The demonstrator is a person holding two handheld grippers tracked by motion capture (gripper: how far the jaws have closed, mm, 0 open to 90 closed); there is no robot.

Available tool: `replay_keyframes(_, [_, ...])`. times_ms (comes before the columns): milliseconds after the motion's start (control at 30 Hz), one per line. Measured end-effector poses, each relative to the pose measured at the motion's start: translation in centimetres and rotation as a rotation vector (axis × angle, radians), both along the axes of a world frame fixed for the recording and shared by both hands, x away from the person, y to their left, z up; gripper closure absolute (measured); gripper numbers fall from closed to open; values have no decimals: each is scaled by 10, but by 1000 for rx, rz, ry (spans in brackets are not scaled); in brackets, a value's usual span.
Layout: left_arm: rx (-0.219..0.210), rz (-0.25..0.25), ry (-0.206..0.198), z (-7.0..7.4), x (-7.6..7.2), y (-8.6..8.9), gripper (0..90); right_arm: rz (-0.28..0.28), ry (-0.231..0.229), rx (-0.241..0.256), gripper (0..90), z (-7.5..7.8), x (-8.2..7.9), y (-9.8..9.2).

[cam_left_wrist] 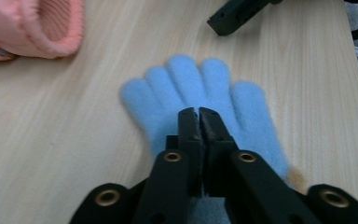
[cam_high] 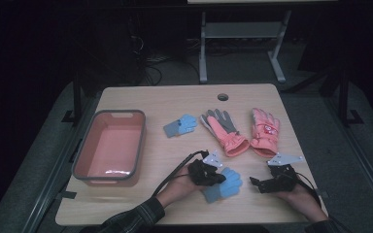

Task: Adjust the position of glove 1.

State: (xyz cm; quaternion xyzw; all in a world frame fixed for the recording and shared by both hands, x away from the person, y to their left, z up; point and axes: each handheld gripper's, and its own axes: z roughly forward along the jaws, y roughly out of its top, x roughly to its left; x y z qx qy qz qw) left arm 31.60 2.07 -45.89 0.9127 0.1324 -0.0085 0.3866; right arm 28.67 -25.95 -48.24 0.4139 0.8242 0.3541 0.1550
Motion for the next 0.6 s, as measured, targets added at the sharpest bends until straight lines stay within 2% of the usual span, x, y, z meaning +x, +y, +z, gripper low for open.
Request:
replay_keyframes(133, [-18,27,-3,7,6,8,780,0,0,0,65,0,0,0])
replay_keyframes(367, [-5,76,-7,17,22,28,625,6,0,0,65,0,0,0])
replay_keyframes(467, [8,93,-25,21,28,35,598,5,1,0,65,0,0,0])
replay_keyframes(500, [-5,119,-33,22,32,40,593,6,0,-1,65,0,0,-1])
replay_keyframes(600, [-2,141,-49,24,38,47,592,6,0,-1,65,0,0,-1])
